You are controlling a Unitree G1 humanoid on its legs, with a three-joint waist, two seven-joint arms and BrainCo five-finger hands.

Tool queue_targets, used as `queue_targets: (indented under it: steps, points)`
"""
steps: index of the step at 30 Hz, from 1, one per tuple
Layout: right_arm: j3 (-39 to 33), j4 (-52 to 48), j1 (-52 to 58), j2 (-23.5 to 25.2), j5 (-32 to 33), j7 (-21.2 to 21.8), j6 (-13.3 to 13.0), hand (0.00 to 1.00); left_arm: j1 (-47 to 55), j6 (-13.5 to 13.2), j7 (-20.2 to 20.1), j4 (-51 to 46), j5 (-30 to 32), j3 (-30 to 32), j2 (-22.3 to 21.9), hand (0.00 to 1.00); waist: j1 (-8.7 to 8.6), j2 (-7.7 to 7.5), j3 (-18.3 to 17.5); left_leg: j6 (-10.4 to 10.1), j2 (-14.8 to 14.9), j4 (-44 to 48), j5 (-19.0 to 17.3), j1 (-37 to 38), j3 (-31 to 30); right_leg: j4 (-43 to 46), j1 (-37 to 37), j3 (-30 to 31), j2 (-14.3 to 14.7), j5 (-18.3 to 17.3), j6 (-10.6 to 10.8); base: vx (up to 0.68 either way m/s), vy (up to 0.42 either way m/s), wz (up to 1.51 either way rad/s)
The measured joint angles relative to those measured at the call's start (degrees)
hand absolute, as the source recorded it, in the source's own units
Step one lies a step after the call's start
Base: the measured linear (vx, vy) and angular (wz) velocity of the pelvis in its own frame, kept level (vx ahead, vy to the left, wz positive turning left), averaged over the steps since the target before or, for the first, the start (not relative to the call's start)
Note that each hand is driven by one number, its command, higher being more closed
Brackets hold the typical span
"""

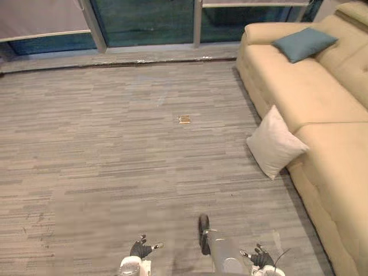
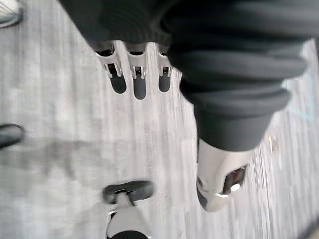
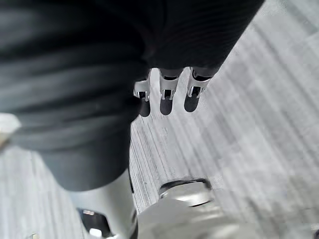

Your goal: Pick up cushions and gather them together orderly.

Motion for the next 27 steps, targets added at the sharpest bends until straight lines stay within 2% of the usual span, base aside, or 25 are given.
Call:
queue_targets:
  steps: [1,2,3,4,5,6,7,9,10,12,14,16,17,18,19,20,21,22,23,24,25,26,27]
  points:
    - [-0.3,-0.5,0.1,-0.1,0.0,0.0,0.1,0.0,0.0,0.0,0.0,-0.1,0.1,0.0,-0.4,0.0,-0.11,0.49,0.0,-0.2,0.8,3.4,0.3,-1.1,0.0,1.0,0.4,-0.6,0.2,-1.6,-0.3,0.83,-0.314,0.19]
    - [-0.7,-0.9,0.3,0.0,0.0,0.0,0.2,0.0,-0.2,0.0,0.0,-0.1,0.1,0.5,-1.0,0.0,-0.39,0.85,0.0,-2.1,2.6,12.2,1.5,-4.3,-0.2,2.0,1.6,-1.4,0.6,-4.1,-0.7,0.52,-0.225,0.2]
    - [-0.9,-1.2,0.4,0.1,0.0,0.1,0.3,0.0,-0.3,0.1,0.0,-0.3,0.1,1.0,-1.4,0.0,-0.7,0.89,0.0,-3.6,3.7,19.0,3.3,-7.0,-0.6,2.1,2.8,-1.7,0.8,-5.0,-1.4,0.64,-0.277,0.28]
    - [-0.8,-2.1,0.7,0.1,0.0,0.2,0.7,0.0,0.2,0.2,-0.2,-2.7,0.1,2.8,-2.5,0.0,-0.36,1.08,0.2,-5.5,8.5,40.7,10.6,-15.7,-1.0,0.2,8.9,-1.9,3.0,-7.4,-2.6,0.58,-0.236,0.06]
    - [-0.5,-2.3,0.8,-0.1,-0.1,0.2,0.8,0.0,0.5,0.2,-0.3,-4.0,0.1,3.6,-2.8,0.0,0.19,1.08,0.4,-5.0,11.0,48.4,10.2,-18.5,0.4,-1.7,12.8,-1.5,4.6,-8.3,-3.2,0.71,-0.251,-0.28]
    - [0.3,-3.2,1.1,0.2,0.0,0.2,0.8,0.0,0.7,0.2,-0.2,-5.7,0.0,4.0,-2.7,0.0,0.95,0.19,0.9,-5.2,12.7,54.1,9.0,-21.2,2.3,-4.1,17.5,-0.5,5.6,-9.3,-4.1,0.69,-0.21,-0.6]
    - [1.4,-3.8,1.0,0.7,0.0,0.2,0.7,0.0,0.8,0.0,-0.2,-6.6,0.0,3.8,-2.2,0.0,1.6,-1.03,1.1,-4.1,13.3,54.5,7.4,-24.2,4.6,-6.9,21.6,0.7,5.9,-10.1,-4.7,0.67,-0.198,-0.66]
    - [1.3,-3.7,0.5,1.2,0.3,0.4,0.7,0.0,0.7,-0.3,-0.4,-7.2,0.0,3.7,-2.2,0.0,1.99,-1.66,0.9,-2.6,12.8,47.7,4.8,-28.8,7.5,-10.9,26.5,2.8,5.9,-10.2,-4.4,0.49,-0.122,-0.59]
    - [1.1,-3.9,0.2,1.2,0.3,0.3,0.7,0.0,0.7,-0.5,-0.4,-7.9,0.0,3.8,-2.6,0.0,2.41,-1.39,1.0,-1.9,11.5,40.4,3.7,-31.3,8.4,-13.0,29.0,4.6,5.9,-10.3,-4.1,0.52,-0.035,-0.79]
    - [0.7,-4.0,-0.1,1.2,0.3,0.3,0.8,0.0,0.7,-0.8,-0.3,-9.0,0.0,3.9,-3.2,0.0,3.71,-0.96,1.2,-2.2,7.4,24.5,3.9,-34.2,6.2,-15.5,32.3,8.4,5.4,-11.0,-2.9,0.51,0.046,-0.98]
    - [0.9,-4.0,-0.3,1.9,0.3,0.3,0.7,0.0,0.6,-0.9,-0.3,-9.0,0.0,3.9,-3.3,0.0,4.21,-0.85,1.1,-4.1,3.1,7.3,7.2,-34.7,-0.4,-17.2,35.0,12.9,4.7,-13.2,-1.0,0.5,0.173,-1.14]
    - [1.3,-4.7,0.0,2.3,0.3,0.0,0.6,0.0,0.6,-0.9,-0.3,-9.0,0.0,3.9,-3.4,0.0,4.29,-0.43,0.8,-2.6,3.4,4.7,9.4,-35.3,-1.6,-15.7,36.5,16.8,4.7,-16.8,0.1,0.57,0.309,-1.26]
    - [1.9,-5.6,1.1,2.7,0.2,0.0,0.7,0.0,0.7,-0.8,-0.3,-9.1,0.0,3.8,-3.3,0.0,4.95,-0.76,-0.3,-2.3,3.4,7.9,13.7,-35.1,-1.1,-13.5,36.9,20.1,4.1,-19.0,1.6,0.88,0.511,-1.51]
    - [3.7,-6.1,1.9,3.0,0.2,0.0,0.6,0.0,0.8,-0.7,-0.3,-8.9,0.0,3.8,-3.1,0.0,5.19,-2.1,-1.8,0.0,3.2,11.8,12.5,-35.2,1.1,-8.6,35.3,22.8,3.1,-19.9,3.2,0.76,0.441,-1.31]
    - [4.1,-6.2,2.2,3.3,0.1,0.1,0.6,0.0,0.9,-0.7,-0.3,-8.8,0.0,3.8,-2.8,0.0,5.21,-2.71,-2.4,-0.2,3.2,12.3,11.3,-34.7,2.5,-6.2,34.0,23.4,2.6,-20.1,3.6,0.61,0.346,-1.14]
    - [4.9,-6.3,2.2,4.5,0.1,0.1,0.6,0.0,0.8,-0.7,-0.3,-8.8,0.0,3.8,-2.1,0.0,5.54,-4.24,-2.9,0.1,3.1,13.3,9.3,-33.7,5.2,0.2,31.3,23.7,1.8,-20.2,4.4,0.44,0.259,-1.26]
    - [5.5,-7.2,2.1,5.8,-0.3,0.3,0.7,0.0,0.6,-0.5,-0.1,-8.7,0.1,3.7,-1.4,0.0,5.71,-5.53,-2.7,1.8,2.9,13.7,6.3,-30.5,8.9,13.4,24.9,21.9,0.2,-17.5,10.0,0.41,0.256,-1.2]
    - [5.5,-7.6,2.2,5.9,-0.2,0.4,0.6,0.0,0.6,-0.4,-0.1,-8.6,0.1,3.7,-1.3,0.0,5.67,-5.63,-2.5,2.0,2.9,13.6,5.5,-29.3,9.8,16.8,23.4,21.0,-0.4,-16.7,11.6,0.55,0.332,-1.19]
    - [5.2,-8.2,2.2,5.8,-0.3,0.5,0.5,0.0,0.4,-0.2,0.1,-7.6,0.0,3.2,-1.4,0.0,5.57,-5.74,-2.4,2.1,2.9,12.8,3.3,-25.4,11.8,24.4,19.8,15.6,-2.7,-16.8,11.3,0.5,0.273,-0.87]
    - [5.3,-8.2,2.3,5.5,-0.3,0.5,0.5,0.0,0.3,0.0,0.2,-7.1,-0.1,2.2,-1.3,0.0,5.32,-5.44,-2.3,1.7,3.2,11.0,1.8,-20.8,13.9,27.8,17.0,9.2,-5.1,-17.8,9.5,0.48,0.239,-0.78]
    - [5.3,-8.2,2.2,5.4,-0.3,0.5,0.5,0.0,0.3,0.0,0.2,-6.9,-0.1,1.9,-1.3,0.0,5.33,-5.36,-2.4,1.7,3.3,10.5,1.8,-20.0,14.4,28.1,16.4,7.9,-5.4,-18.1,9.1,0.3,0.123,-0.61]
    - [5.3,-8.1,2.0,5.1,-0.3,0.5,0.5,0.0,0.3,0.0,0.2,-5.8,-0.1,1.2,-1.1,0.0,5.18,-5.19,-2.3,1.8,3.5,8.0,1.8,-17.1,15.8,27.8,14.5,3.5,-6.4,-19.2,7.2,0.27,0.102,-0.41]
    - [5.3,-7.3,1.2,4.5,-0.3,0.5,0.4,0.0,0.0,0.0,0.2,-4.6,-0.1,-0.2,-0.5,0.0,4.51,-4.87,-2.4,1.3,3.9,5.0,2.1,-14.4,17.4,25.0,12.2,-2.0,-7.2,-19.7,6.3,0.35,0.107,-0.46]
